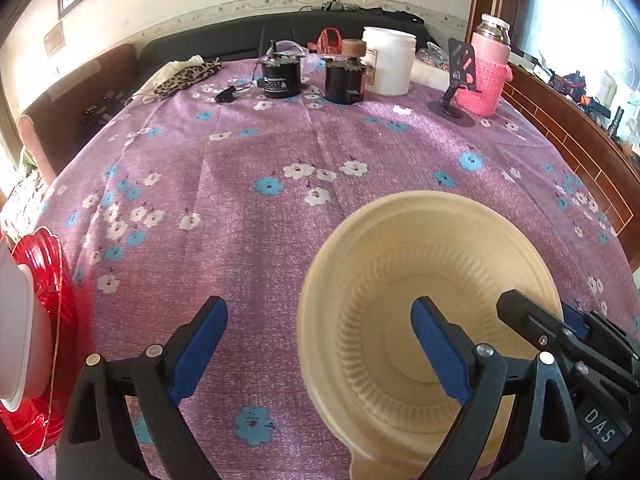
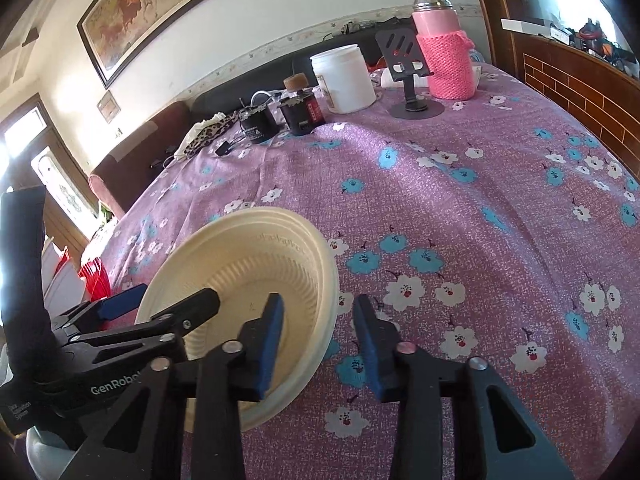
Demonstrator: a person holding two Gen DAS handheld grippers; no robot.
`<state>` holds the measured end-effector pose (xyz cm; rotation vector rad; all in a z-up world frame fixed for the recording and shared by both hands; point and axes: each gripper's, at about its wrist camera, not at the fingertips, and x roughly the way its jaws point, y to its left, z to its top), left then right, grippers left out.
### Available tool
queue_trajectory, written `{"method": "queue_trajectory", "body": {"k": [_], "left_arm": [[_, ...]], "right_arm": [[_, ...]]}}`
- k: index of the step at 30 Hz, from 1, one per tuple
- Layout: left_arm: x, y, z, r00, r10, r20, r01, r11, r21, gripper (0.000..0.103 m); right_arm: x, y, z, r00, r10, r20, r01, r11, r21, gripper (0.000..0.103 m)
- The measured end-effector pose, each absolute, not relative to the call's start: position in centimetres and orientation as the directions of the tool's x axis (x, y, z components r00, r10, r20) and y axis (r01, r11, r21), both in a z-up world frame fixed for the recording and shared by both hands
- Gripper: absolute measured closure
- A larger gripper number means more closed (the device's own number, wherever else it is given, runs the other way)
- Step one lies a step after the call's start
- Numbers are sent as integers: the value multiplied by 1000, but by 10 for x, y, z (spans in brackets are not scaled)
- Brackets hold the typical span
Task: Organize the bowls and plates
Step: 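Carry the ribbed beige bowl with both grippers over the stack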
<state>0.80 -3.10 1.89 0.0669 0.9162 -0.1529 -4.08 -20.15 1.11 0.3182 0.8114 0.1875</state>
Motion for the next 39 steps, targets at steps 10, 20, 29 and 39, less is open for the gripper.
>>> {"method": "queue_trajectory", "body": {"k": [10, 20, 29, 39], "left_arm": [[9, -28, 12, 523, -213, -825, 205, 971, -121, 88], [-19, -7, 45, 586, -254, -770, 192, 966, -173, 91], [-58, 55, 102, 705, -238, -668, 117, 968, -222, 91], [-93, 172, 173, 831, -53, -554, -80, 974, -213, 89]], "right_arm": [[-41, -201, 9, 675, 281, -682, -43, 938, 344, 83], [-58, -194, 23, 702, 309, -642, -45, 918, 393, 85], [-72, -146, 83, 730, 388, -563, -158, 896, 414, 85], [-55, -21, 164, 691, 545, -475, -416, 837, 355, 84]]}}
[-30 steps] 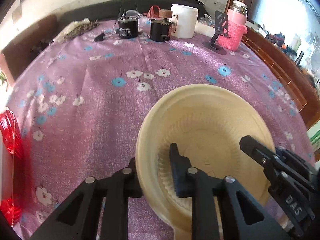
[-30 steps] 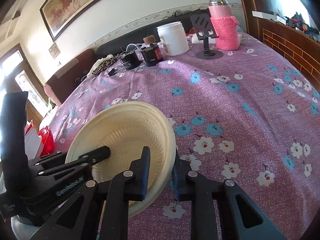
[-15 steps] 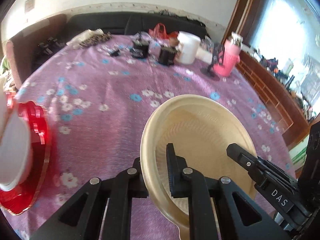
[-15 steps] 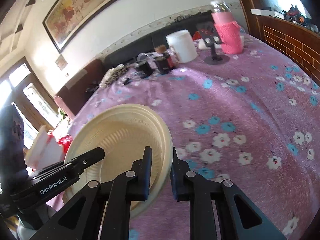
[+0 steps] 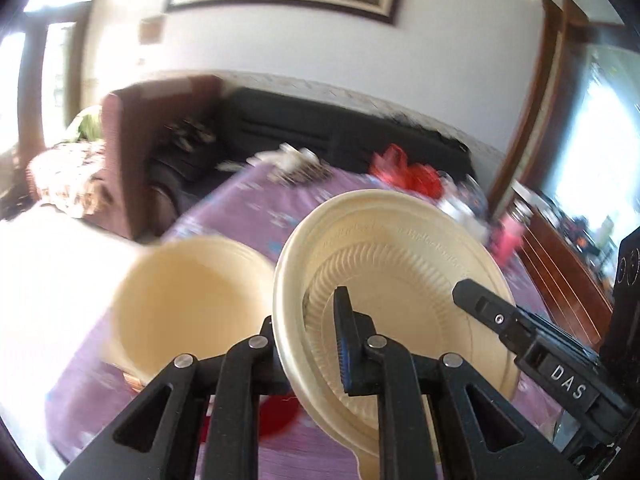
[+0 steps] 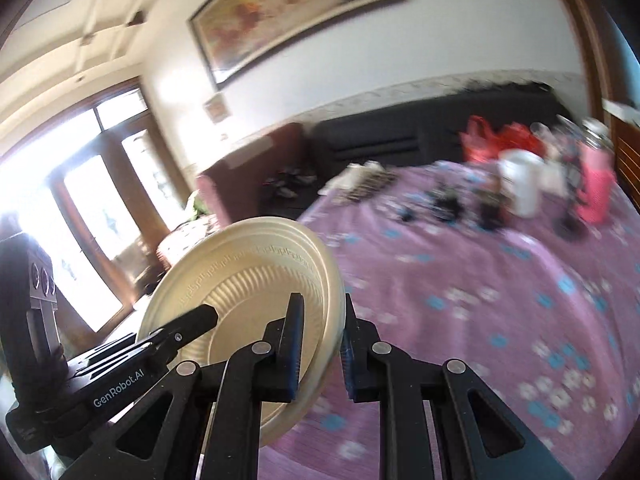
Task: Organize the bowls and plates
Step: 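Carry the ribbed beige bowl with both grippers over the stack, then lower the ribbed bowl onto the stack and open both grippers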
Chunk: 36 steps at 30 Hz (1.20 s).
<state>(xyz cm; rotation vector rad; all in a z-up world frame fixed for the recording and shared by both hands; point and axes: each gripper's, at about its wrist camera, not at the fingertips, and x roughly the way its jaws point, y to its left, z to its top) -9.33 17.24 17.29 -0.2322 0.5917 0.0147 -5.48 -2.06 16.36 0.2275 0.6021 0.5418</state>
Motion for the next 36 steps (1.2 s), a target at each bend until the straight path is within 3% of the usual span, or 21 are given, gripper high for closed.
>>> {"method": "queue_trajectory", "body": {"k": [6, 20, 23, 27, 31, 36], "left_arm": [[-93, 237, 175, 825, 59, -562, -210, 955, -208, 89], [-63, 287, 129, 761, 96, -642, -302, 928, -219, 87], [-61, 288, 130, 765, 97, -637, -300, 928, -219, 79], [-64, 286, 134, 782, 132, -609, -315, 927, -203, 29], [-70, 287, 142, 805, 154, -573, -320, 926, -200, 23], [-74, 285, 144, 807, 167, -566, -325, 926, -190, 23]], "right_arm": [[-37, 60, 166, 612, 596, -520, -503, 801, 325, 84], [-11, 127, 135, 567, 539, -623, -515, 822, 243, 84], [-9, 131, 134, 581, 525, -622, -513, 829, 221, 84], [-13, 136, 136, 616, 504, -605, -509, 841, 183, 83], [-17, 136, 137, 647, 493, -581, -502, 850, 162, 74], [-23, 128, 145, 676, 505, -537, -497, 850, 174, 64]]}}
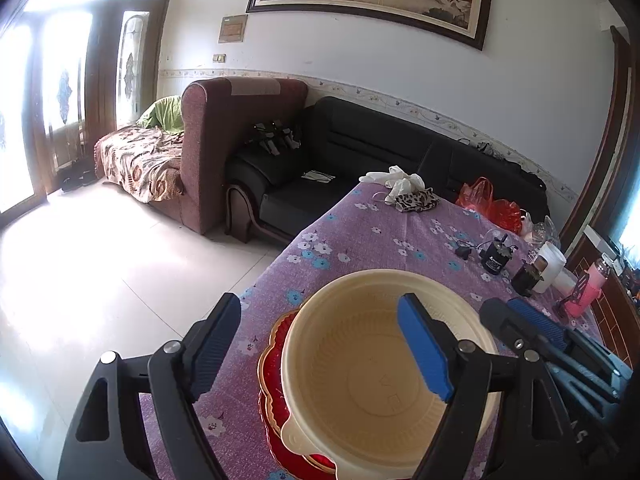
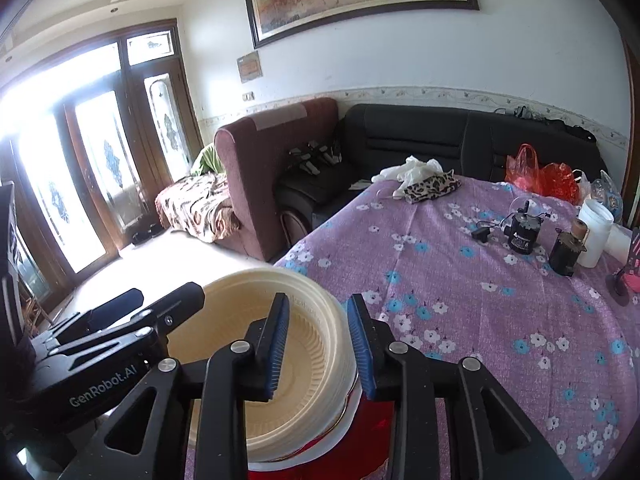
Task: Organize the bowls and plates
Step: 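Lower the ribbed bowl onto the stack and open both grippers, then raise both tools away from the stack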
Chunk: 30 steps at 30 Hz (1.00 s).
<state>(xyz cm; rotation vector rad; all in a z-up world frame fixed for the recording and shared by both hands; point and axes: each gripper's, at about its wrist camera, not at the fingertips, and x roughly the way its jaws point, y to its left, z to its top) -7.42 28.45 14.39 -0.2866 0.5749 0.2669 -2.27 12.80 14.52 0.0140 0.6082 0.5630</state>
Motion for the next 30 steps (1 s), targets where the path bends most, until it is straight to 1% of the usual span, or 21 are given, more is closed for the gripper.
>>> {"method": "queue_trajectory", "body": {"k": [3, 5, 7, 9, 11, 13, 18, 25, 30], "left_arm": [[-79, 280, 146, 814, 179, -553, -326, 928, -181, 23], [-84, 276, 149, 820, 196, -537, -331, 929, -167, 21], [-90, 272, 153, 827, 217, -518, -338, 929, -152, 16], [-97, 266, 158, 836, 243, -492, -349, 927, -135, 14], [-105, 260, 162, 841, 277, -465, -366, 924, -112, 11], [-113, 254, 166, 845, 309, -437, -385, 918, -95, 5], [-126, 240, 173, 857, 342, -385, -400, 913, -81, 2], [-136, 220, 175, 865, 362, -349, -405, 912, -58, 0], [-150, 205, 176, 874, 378, -305, -412, 910, -51, 0]], "right_arm": [[-29, 119, 151, 700, 505, -505, -491, 854, 174, 53], [-34, 112, 154, 712, 503, -490, -487, 856, 172, 52], [-38, 105, 155, 717, 503, -482, -484, 857, 175, 51], [-42, 96, 153, 721, 503, -477, -478, 859, 183, 46], [-45, 86, 150, 722, 503, -475, -470, 860, 197, 44], [-48, 75, 145, 720, 501, -480, -459, 863, 211, 43], [-53, 56, 130, 711, 493, -502, -434, 869, 238, 42], [-64, 34, 111, 699, 490, -521, -414, 871, 264, 41], [-76, 28, 101, 696, 489, -526, -417, 871, 259, 37]]}}
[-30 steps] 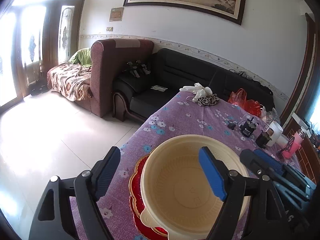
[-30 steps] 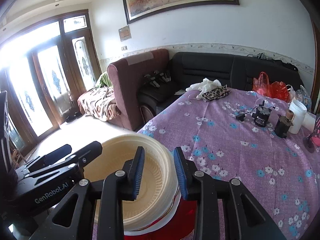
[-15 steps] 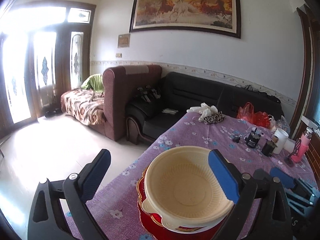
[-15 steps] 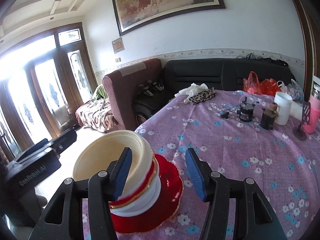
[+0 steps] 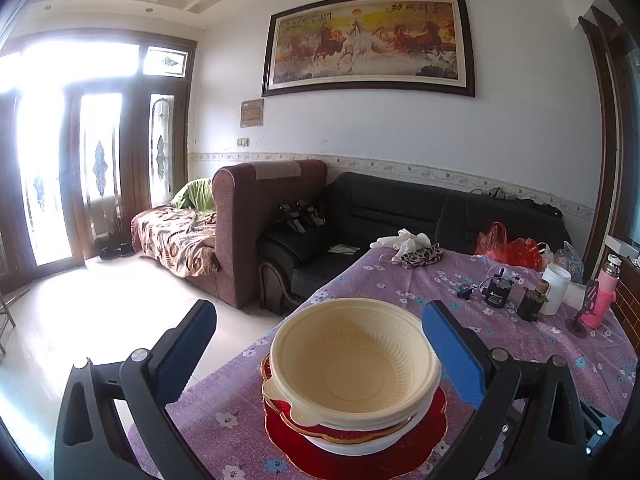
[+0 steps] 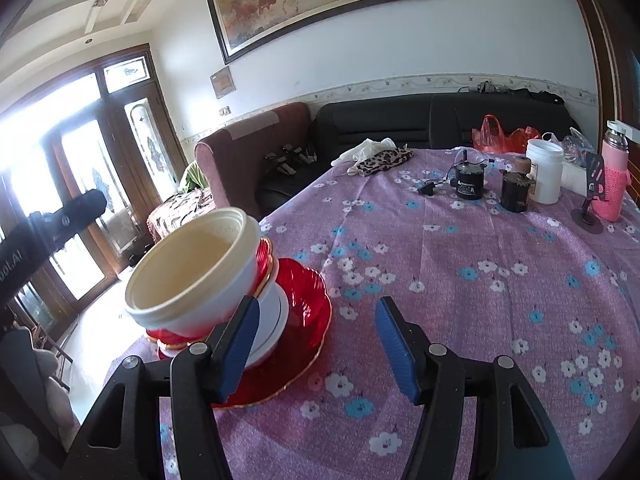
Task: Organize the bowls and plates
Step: 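Raise both tools away from the stack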
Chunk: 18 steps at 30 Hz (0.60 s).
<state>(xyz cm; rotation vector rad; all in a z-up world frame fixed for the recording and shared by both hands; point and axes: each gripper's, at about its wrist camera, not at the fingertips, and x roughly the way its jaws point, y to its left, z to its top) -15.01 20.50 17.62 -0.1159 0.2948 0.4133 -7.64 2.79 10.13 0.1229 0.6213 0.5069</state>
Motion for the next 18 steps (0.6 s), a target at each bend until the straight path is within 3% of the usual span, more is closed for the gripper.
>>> {"method": "queue_trajectory", "body": {"k": [11, 18], "left_arm": [[-177, 181, 171, 849, 463, -255, -484, 875, -20, 0], [-166, 169, 158, 843, 392, -369, -418, 909, 12, 0]], "right_arm": [[-108, 21, 84, 696, 489, -526, -445, 868, 219, 36], [-124, 16, 75, 697, 491, -522, -454, 866, 209, 36]]}}
